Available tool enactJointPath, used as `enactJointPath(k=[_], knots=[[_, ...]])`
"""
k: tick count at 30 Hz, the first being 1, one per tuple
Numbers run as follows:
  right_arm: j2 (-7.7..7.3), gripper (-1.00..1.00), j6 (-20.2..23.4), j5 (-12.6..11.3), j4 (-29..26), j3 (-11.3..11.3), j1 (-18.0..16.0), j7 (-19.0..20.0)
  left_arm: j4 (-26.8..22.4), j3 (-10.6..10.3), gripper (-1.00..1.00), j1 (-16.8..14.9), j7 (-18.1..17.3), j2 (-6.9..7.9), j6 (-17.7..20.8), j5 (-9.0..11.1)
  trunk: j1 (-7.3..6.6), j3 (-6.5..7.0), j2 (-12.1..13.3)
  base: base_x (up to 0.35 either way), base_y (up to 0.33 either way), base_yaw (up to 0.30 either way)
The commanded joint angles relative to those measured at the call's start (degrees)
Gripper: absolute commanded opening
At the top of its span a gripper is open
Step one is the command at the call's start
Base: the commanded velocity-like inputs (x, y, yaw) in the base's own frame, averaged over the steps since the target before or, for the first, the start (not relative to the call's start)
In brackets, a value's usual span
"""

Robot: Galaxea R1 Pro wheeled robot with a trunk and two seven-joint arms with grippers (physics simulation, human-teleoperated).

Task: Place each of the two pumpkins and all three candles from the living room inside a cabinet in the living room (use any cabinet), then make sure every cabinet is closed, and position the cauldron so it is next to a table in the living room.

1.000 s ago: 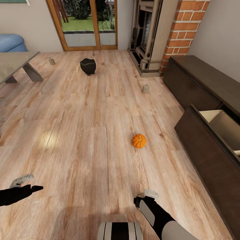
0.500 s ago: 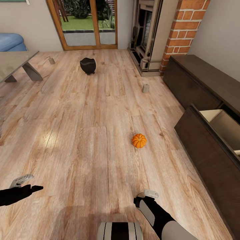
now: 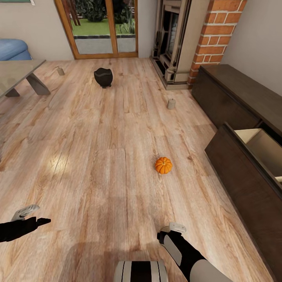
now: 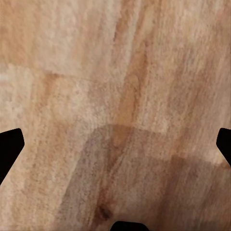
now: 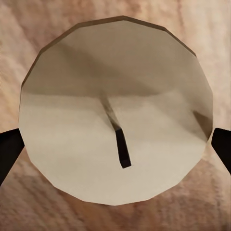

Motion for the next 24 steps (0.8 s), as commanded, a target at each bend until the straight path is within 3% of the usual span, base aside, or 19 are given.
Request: enactJointPath(k=[1,6,9,24], knots=[[0.0,-1.0,-0.07,-0.27,0.0,0.0,0.01,0.02,0.0,-0.02,1.0,0.0,0.01,0.0,0.0,0.0,0.0,0.0,0.0,0.0,0.0,0.0],[0.0,-1.0,-0.1,-0.23,0.13,0.0,0.01,0.02,0.0,-0.04,1.0,0.0,0.05,0.0,0.0,0.0,0.0,0.0,0.0,0.0,0.0,0.0],[0.0,-1.0,-0.12,-0.21,0.3,0.0,0.0,0.02,0.0,-0.1,1.0,0.0,0.06,0.0,0.0,0.0,-0.08,0.66,0.04,0.0,0.0,0.0],[0.0,-1.0,-0.14,-0.2,0.35,0.0,0.0,0.02,0.0,-0.1,1.0,0.0,0.04,0.0,0.0,0.0,-0.08,0.66,0.04,0.0,0.0,0.0]])
